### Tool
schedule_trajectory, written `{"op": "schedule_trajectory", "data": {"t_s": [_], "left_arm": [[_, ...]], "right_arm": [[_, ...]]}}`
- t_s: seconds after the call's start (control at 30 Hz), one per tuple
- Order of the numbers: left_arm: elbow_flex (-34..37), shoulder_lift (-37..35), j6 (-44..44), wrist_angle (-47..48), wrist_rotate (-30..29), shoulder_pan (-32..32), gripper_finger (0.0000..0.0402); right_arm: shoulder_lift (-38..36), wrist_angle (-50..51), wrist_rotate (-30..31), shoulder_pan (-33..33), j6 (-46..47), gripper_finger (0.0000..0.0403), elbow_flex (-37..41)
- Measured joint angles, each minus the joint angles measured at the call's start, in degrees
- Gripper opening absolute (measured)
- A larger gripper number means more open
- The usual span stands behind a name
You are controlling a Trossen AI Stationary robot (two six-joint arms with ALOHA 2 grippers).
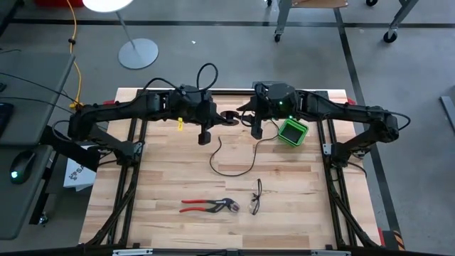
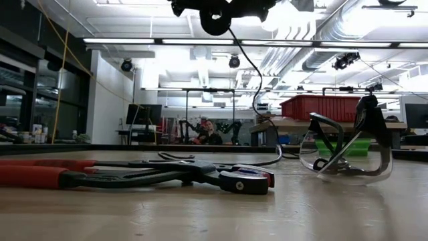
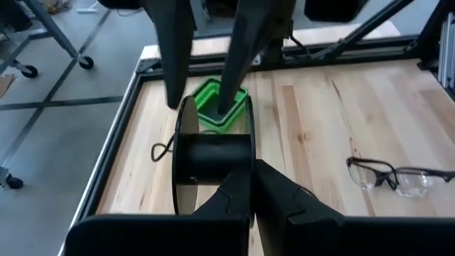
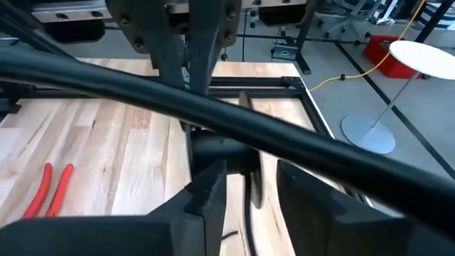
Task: Coil cords
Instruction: Coil the black wire onto the black spool
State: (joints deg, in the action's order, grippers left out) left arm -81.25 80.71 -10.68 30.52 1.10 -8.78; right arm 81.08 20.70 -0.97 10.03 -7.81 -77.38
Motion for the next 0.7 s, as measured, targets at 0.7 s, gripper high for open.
{"op": "schedule_trajectory", "data": {"t_s": [0.7], "left_arm": [[0.0, 0.3, 1.0, -1.4, 2.8, 1.1, 0.0]], "right_arm": [[0.0, 0.0, -2.0, -1.7, 2.0, 0.0009, 0.0]]}}
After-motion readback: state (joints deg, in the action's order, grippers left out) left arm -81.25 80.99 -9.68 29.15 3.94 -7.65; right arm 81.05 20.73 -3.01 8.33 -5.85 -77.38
